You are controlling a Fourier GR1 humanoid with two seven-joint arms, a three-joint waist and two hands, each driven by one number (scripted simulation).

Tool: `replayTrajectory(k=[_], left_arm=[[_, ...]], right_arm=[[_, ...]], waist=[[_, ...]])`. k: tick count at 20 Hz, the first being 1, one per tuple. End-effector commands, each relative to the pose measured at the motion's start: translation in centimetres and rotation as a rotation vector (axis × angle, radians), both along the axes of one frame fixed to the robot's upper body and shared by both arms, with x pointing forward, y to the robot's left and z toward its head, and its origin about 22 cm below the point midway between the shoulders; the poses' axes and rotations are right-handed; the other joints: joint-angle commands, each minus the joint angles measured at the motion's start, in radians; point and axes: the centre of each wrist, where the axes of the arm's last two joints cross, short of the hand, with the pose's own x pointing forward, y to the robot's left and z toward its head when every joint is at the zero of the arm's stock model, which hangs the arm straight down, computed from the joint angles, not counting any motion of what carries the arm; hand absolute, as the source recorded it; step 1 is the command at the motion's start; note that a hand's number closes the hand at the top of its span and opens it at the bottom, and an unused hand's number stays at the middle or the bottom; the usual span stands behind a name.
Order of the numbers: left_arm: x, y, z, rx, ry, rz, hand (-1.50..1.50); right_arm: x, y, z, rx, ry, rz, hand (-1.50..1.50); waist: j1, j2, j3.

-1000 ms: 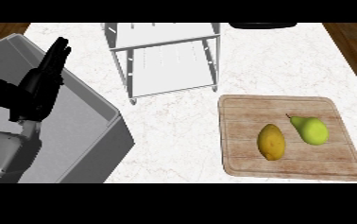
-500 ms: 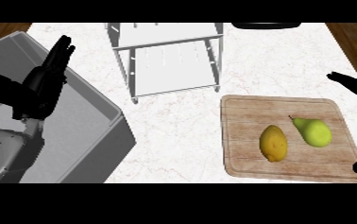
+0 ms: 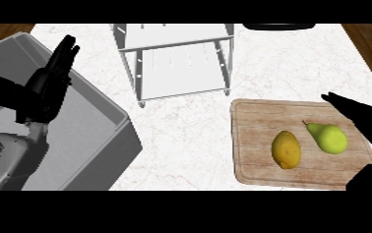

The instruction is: Pick the pear from the cutting board and place it in the tiered basket

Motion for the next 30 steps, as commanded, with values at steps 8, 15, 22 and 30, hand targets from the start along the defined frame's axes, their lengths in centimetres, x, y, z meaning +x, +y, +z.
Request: replayTrajectory(k=[8,15,22,30], left_arm=[[-2.1,-4.2,-5.5,-0.128,0.261,-0.114,0.0],[-2.0,-3.6,-4.9,-0.137,0.248,-0.115,0.0],[-2.4,-4.8,-5.4,-0.136,0.242,-0.132,0.0],[-2.5,-5.1,-5.1,-0.137,0.244,-0.138,0.0]], right_arm=[[-0.9,0.3,-2.0,-0.077,0.022,-0.058,-1.5],[-1.4,-0.5,-3.4,-0.102,-0.016,-0.074,-1.5],[-1.0,-1.3,-5.3,-0.049,-0.033,-0.1,-1.5],[-0.3,-2.4,-7.4,-0.049,-0.027,-0.142,-1.5]], waist=[[-0.016,0.02,-0.021],[-0.017,0.018,-0.02],[-0.01,0.022,-0.02],[0.005,0.024,-0.019]])
